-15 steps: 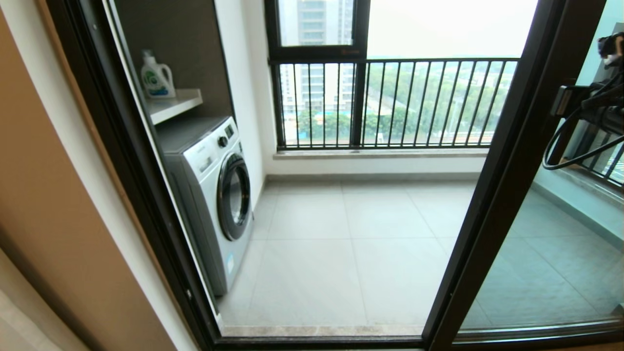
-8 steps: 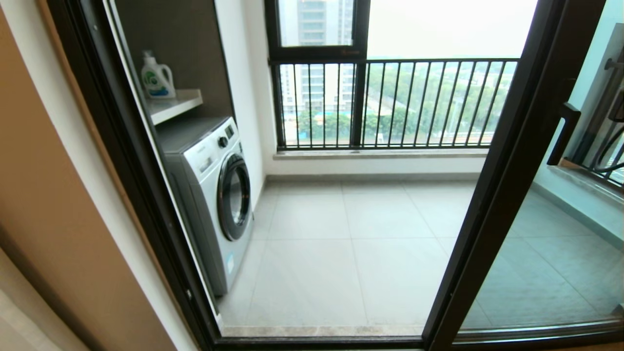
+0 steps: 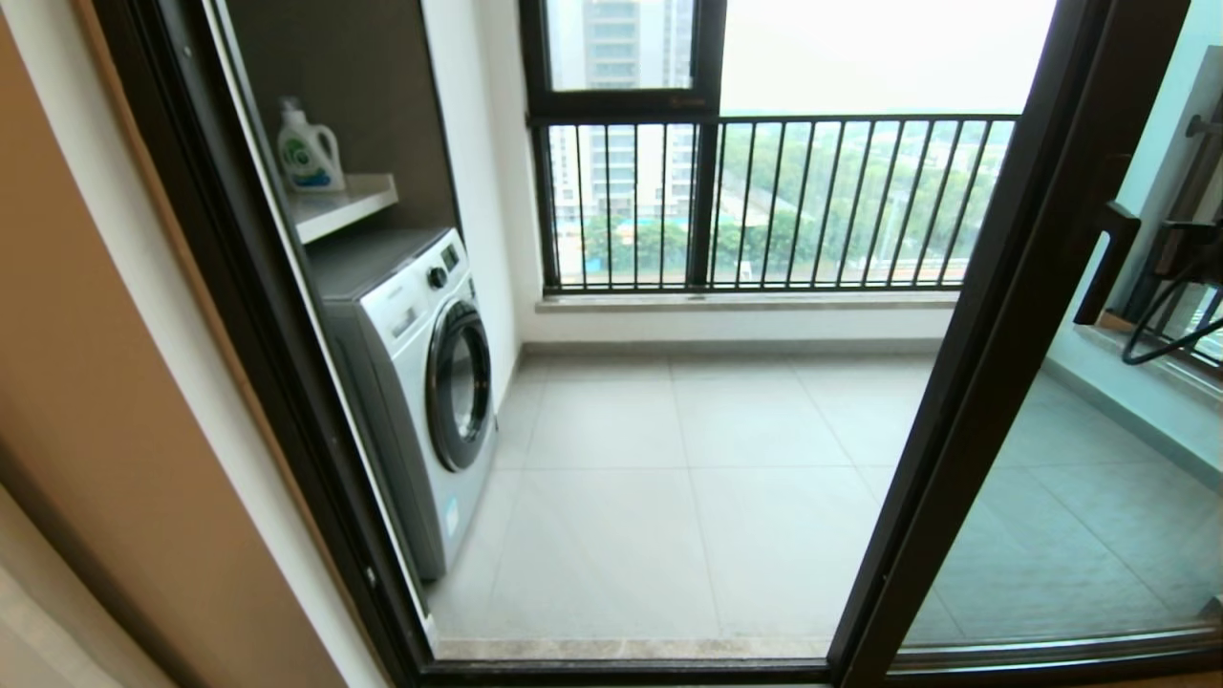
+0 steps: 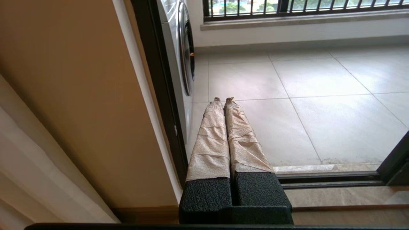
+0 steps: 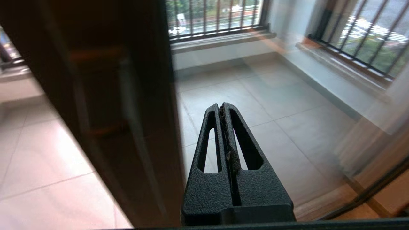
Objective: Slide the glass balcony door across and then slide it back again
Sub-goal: Close the slid door
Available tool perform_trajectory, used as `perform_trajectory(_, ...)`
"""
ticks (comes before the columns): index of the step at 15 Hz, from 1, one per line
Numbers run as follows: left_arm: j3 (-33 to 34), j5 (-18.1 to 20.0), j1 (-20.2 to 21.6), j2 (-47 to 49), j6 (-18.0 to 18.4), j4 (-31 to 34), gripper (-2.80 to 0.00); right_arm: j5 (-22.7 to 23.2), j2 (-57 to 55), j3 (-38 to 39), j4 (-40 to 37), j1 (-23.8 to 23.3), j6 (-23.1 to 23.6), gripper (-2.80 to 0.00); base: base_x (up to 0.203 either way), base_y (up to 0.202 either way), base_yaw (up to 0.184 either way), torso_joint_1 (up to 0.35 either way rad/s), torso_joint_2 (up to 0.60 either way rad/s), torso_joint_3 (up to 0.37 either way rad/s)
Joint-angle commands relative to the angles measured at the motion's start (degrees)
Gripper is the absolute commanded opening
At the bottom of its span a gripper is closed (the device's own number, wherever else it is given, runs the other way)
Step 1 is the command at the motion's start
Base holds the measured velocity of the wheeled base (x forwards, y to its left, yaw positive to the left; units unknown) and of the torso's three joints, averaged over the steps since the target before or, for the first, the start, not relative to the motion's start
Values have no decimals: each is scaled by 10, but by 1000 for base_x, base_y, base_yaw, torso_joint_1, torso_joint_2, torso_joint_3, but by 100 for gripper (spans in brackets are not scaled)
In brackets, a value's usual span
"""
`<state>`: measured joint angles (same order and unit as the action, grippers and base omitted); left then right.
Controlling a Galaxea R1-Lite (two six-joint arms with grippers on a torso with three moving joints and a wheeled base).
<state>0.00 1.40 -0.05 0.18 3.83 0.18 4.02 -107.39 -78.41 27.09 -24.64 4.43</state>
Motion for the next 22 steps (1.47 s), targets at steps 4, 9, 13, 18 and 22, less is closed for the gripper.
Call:
perform_trajectory(4,0,0,0,0,0,0,-280,-24,-14,-7,26,50,4,-280,0,0,0,0,0,0)
perform_trajectory(9,0,0,0,0,0,0,-280,-26,-14,-7,27,58,4,-280,0,0,0,0,0,0)
perform_trajectory(13,0,0,0,0,0,0,-280,-37,-12,-2,28,76,3,-280,0,0,0,0,0,0)
perform_trajectory(18,0,0,0,0,0,0,-280,-46,-10,-3,28,98,4,-280,0,0,0,0,0,0)
perform_trajectory(22,0,0,0,0,0,0,-280,-53,-10,-2,28,102,3,-280,0,0,0,0,0,0)
